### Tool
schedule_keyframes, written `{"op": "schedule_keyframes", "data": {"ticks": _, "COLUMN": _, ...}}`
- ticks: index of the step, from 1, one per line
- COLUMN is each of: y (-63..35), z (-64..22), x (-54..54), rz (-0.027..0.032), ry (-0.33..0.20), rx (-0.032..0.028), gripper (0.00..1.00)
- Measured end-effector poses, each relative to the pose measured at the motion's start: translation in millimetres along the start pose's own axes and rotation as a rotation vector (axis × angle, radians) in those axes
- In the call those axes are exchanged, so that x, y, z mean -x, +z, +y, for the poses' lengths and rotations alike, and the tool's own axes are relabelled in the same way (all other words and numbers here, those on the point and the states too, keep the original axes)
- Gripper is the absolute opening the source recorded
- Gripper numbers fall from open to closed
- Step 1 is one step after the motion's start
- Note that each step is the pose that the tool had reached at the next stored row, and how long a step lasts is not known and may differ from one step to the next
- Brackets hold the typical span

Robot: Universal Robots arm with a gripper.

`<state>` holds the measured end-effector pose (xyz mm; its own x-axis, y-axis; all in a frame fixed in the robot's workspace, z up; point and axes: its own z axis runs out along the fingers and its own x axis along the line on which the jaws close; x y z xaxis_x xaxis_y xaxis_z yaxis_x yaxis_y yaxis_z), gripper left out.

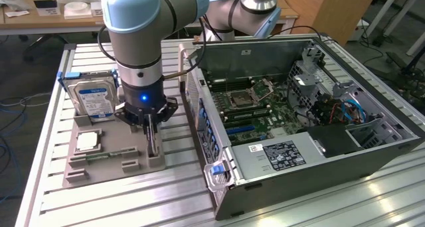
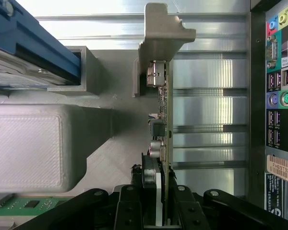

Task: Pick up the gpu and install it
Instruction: 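Pick up the gpu and move the gpu toward the slot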

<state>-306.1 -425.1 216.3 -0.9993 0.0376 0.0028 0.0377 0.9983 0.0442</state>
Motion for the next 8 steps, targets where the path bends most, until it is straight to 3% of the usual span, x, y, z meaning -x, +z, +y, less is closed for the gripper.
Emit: {"op": "schedule_keyframes", "data": {"ticks": 8, "y": -4.5, "z": 0.2, "x": 0.0, "rz": 0.0, "ry": 0.0, "rx": 0.0, "gripper": 0.28}}
